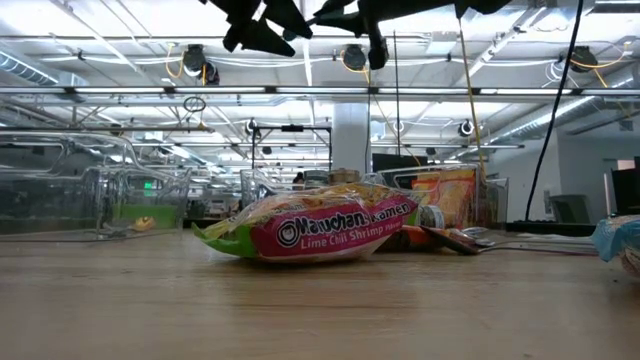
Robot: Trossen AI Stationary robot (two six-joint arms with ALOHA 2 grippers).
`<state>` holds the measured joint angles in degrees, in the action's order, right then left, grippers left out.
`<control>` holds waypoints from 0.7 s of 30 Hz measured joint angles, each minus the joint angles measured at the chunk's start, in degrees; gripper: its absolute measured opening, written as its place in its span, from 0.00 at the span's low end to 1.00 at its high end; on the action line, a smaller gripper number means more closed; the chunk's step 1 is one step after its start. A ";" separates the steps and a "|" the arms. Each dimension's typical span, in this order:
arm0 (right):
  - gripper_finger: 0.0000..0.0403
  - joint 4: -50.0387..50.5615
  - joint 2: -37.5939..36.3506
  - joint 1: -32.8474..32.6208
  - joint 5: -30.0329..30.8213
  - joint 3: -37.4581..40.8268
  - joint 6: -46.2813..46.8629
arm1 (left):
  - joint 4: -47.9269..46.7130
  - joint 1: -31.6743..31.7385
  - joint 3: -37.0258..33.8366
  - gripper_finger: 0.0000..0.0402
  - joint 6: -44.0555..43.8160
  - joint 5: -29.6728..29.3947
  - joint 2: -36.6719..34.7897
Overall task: Pick & Place Food Item
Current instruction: Put the blue spoon into the left transparent bin
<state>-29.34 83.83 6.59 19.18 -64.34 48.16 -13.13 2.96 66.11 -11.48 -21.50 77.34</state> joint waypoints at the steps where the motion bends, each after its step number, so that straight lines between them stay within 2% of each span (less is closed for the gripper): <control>1: 0.03 0.02 0.00 0.00 0.01 0.00 -0.01 | -0.10 0.00 0.02 0.66 -0.37 0.00 0.20; 11: 0.03 0.96 0.00 0.00 0.05 0.00 -0.92 | 0.17 0.00 -0.01 0.33 -2.22 0.57 0.81; 21: 0.03 1.31 -0.07 0.00 0.22 0.00 -1.36 | -0.38 0.14 -0.01 0.09 -2.70 -0.60 0.81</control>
<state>-28.03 83.76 6.59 19.40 -64.34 46.80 -13.52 3.10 66.11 -14.17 -22.10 78.15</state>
